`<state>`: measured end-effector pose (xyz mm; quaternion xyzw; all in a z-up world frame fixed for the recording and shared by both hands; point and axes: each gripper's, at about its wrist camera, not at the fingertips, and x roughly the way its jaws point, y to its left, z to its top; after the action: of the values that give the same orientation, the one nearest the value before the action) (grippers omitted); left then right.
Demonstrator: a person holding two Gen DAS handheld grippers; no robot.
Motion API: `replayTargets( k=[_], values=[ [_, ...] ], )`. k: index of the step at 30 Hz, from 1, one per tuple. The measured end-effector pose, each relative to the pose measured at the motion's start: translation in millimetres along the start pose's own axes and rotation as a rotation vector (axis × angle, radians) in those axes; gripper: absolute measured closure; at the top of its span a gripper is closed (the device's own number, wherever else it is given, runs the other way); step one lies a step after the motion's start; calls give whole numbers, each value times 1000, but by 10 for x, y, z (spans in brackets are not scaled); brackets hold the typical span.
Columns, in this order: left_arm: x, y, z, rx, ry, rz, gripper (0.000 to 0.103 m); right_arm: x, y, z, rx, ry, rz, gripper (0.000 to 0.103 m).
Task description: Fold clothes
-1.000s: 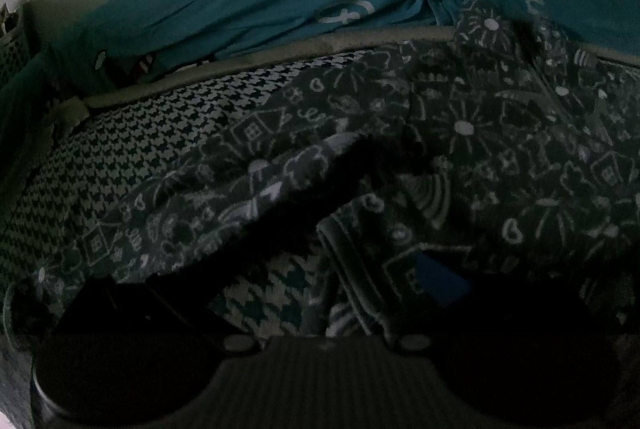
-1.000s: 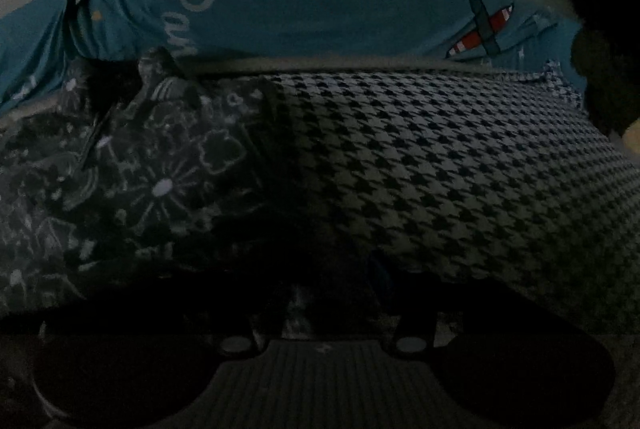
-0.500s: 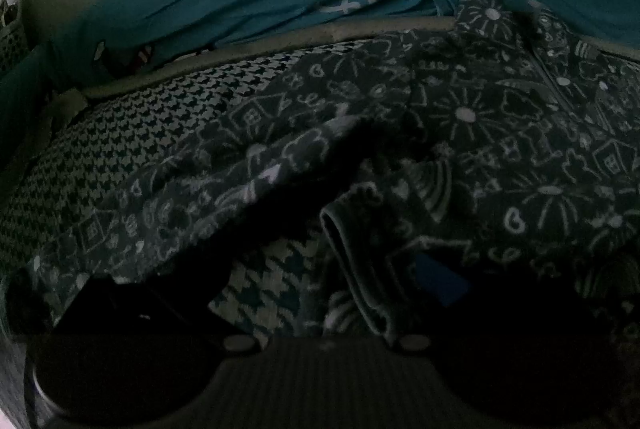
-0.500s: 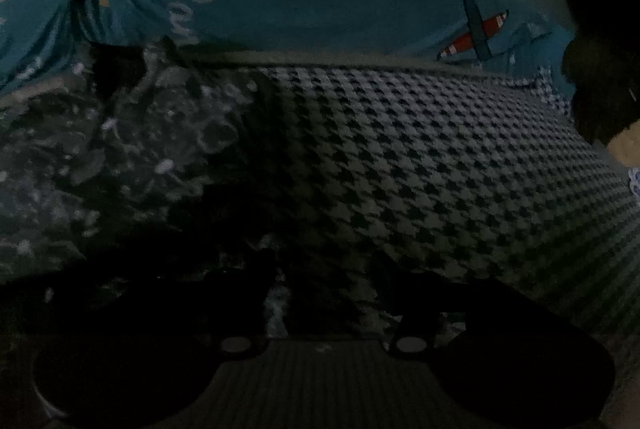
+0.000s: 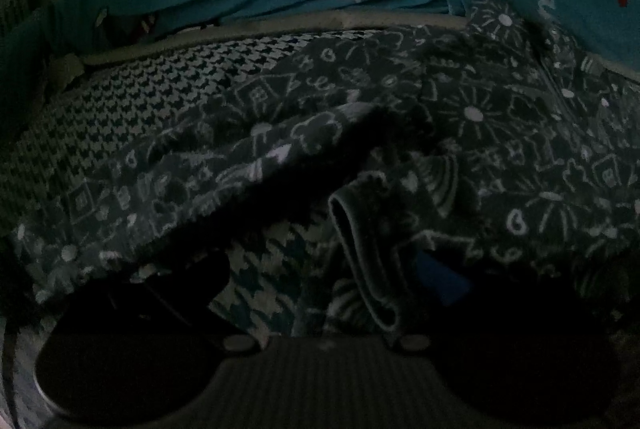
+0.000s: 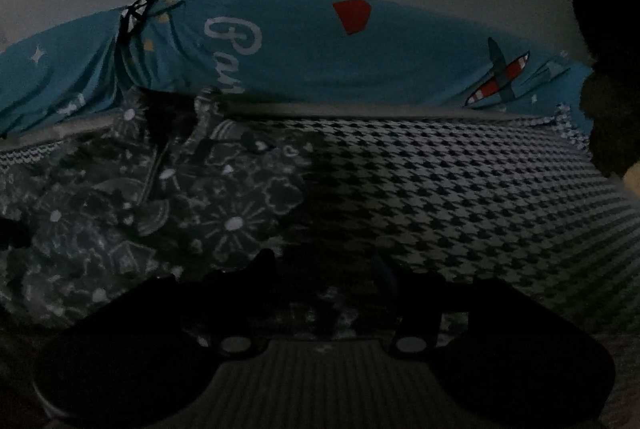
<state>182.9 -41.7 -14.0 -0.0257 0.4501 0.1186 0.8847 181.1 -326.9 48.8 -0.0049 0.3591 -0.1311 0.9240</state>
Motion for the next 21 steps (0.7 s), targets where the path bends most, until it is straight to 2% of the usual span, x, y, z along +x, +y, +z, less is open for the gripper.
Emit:
replayTargets(
  k=[8,21],
  values=[
    [34,96,0,-72,29,-44,0,61,163,29,-5,8,36,48],
    [22,108,-11,-76,29,-51,0,215,343,23,-17,31,59,48]
  ],
)
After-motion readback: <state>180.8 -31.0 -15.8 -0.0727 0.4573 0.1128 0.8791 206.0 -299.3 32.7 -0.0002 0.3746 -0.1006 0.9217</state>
